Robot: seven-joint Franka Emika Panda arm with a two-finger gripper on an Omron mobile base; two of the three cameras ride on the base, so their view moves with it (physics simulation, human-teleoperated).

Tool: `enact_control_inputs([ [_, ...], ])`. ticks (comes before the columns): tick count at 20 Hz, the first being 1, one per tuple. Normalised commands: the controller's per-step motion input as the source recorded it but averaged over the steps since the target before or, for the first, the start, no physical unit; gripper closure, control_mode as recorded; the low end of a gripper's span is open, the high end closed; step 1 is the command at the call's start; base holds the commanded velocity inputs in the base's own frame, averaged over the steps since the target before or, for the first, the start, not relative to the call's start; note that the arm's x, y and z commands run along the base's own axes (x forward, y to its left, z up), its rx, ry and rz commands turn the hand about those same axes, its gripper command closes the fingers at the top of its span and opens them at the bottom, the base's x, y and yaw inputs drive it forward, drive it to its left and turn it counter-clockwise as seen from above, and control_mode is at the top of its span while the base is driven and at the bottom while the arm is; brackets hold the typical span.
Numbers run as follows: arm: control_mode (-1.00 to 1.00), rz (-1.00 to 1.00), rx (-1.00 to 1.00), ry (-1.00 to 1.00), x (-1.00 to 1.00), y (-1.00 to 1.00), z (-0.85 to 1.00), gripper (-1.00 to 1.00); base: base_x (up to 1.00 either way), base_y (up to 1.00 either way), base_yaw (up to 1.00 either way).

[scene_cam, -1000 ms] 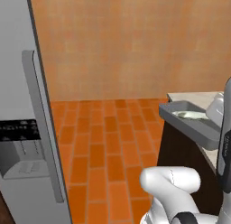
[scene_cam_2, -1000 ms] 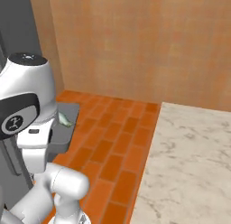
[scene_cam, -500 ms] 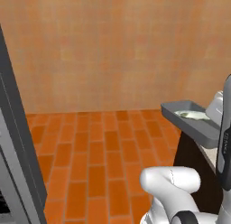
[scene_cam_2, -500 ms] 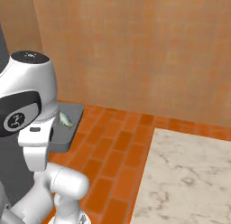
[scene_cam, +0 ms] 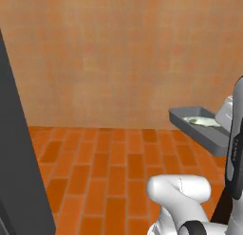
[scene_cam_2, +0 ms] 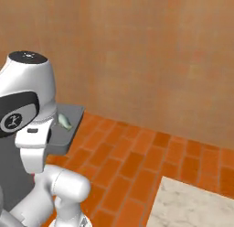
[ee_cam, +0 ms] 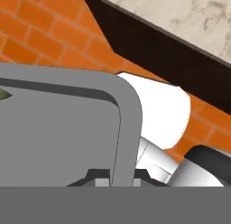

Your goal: Take the meat container that has the fish and place it on the second highest rack of the freezer. Then take the vegetable container that has the avocado and corn and place it on the highest rack of the freezer.

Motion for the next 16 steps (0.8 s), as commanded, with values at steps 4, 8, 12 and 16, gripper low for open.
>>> enact_control_inputs([
  [4, 1.0, 0.0, 0.0, 0.0, 0.0, 0.0, 0.0, 1.0, 1.0, 0.0, 0.72],
  [8, 1.0, 0.0, 0.0, 0.0, 0.0, 0.0, 0.0, 1.0, 0.98, 0.0, 0.78],
  [12, 1.0, 0.0, 0.0, 0.0, 0.0, 0.0, 0.0, 1.0, 0.64, 0.0, 0.83],
  [16, 1.0, 0.0, 0.0, 0.0, 0.0, 0.0, 0.0, 1.0, 0.01, 0.0, 0.91],
])
